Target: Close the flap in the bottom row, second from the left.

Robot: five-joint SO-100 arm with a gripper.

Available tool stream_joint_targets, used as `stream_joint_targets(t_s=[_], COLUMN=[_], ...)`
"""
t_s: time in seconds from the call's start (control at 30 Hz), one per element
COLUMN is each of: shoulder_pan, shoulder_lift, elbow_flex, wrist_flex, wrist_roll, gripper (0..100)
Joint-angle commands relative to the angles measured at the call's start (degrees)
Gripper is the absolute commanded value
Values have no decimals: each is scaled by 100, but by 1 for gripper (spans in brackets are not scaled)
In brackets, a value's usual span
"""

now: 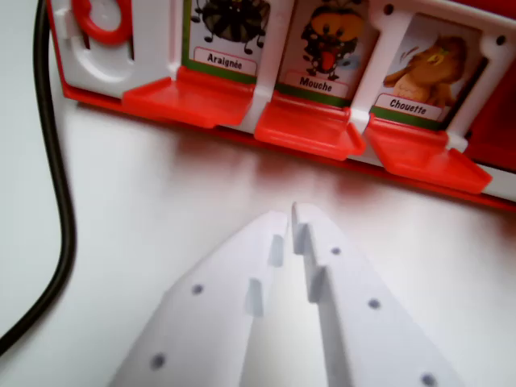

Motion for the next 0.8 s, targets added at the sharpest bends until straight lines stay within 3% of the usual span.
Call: stream_joint_targets(t_s=[0.0, 0.77], shoulder_pan=[-35, 176], shoulder_lift=[-26, -1020], elbow_flex=[-615, -1723], wrist_flex=[-193, -176], wrist_roll=[35, 70], gripper=[0, 0])
